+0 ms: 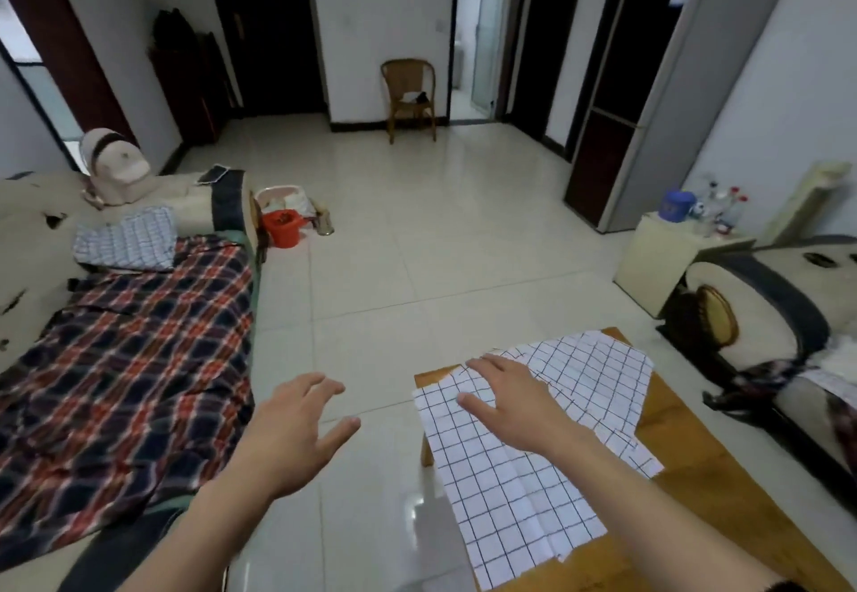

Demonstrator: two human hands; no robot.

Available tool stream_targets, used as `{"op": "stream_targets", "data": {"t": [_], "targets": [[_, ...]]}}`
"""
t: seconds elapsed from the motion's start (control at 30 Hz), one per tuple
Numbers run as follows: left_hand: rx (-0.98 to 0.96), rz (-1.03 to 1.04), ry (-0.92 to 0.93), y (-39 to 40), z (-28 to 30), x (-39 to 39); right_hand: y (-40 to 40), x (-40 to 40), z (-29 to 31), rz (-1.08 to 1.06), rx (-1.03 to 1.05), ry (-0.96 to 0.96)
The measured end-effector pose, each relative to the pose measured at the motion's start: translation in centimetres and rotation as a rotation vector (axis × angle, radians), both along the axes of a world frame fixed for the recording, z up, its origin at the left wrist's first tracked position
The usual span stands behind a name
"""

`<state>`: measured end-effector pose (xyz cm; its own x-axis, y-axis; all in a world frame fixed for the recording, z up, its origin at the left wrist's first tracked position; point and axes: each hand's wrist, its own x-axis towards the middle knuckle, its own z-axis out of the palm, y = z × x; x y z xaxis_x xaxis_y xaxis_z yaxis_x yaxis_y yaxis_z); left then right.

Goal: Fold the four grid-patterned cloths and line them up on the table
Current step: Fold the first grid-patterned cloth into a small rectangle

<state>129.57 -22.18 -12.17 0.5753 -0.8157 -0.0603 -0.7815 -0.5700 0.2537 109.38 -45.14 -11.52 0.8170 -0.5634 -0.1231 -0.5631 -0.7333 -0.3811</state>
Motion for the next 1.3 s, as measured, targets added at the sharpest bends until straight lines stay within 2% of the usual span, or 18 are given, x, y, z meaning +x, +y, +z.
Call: {"op": "stream_targets", "data": {"t": [0.13,0.27,0.53,0.77,0.97,1.13,1.3], "targets": [[0.033,-0.031,0.012,-5.2,-0.6,7.2,-4.1,6.6,-2.1,-0.074,0.055,-0.023],[0.042,-0.098,0.021,-11.2,-0.2,12.2,-8.4,11.9,-1.6,-0.106,0.05,-0.019],[-0.007,-0.267,0.052,-23.6,-0.6,21.1,-16.6,17.8,-1.0,-0.269,0.017,0.048],[-0.027,-0.439,0.089,-33.7,-3.5,31.2,-22.0,25.0,-2.4,-0.483,0.005,0.095],[-0.056,-0.637,0.111,-43.0,-1.3,39.0,-25.6,31.3,-0.2,-0.714,0.031,0.066],[-0.107,-0.783,0.143,-50.7,0.1,41.5,-29.5,33.5,1.7,-0.835,-0.057,0.033],[-0.067,-0.926,0.139,-57.8,-0.5,41.1,-33.2,33.5,0.3,-0.991,-0.009,0.039]]}}
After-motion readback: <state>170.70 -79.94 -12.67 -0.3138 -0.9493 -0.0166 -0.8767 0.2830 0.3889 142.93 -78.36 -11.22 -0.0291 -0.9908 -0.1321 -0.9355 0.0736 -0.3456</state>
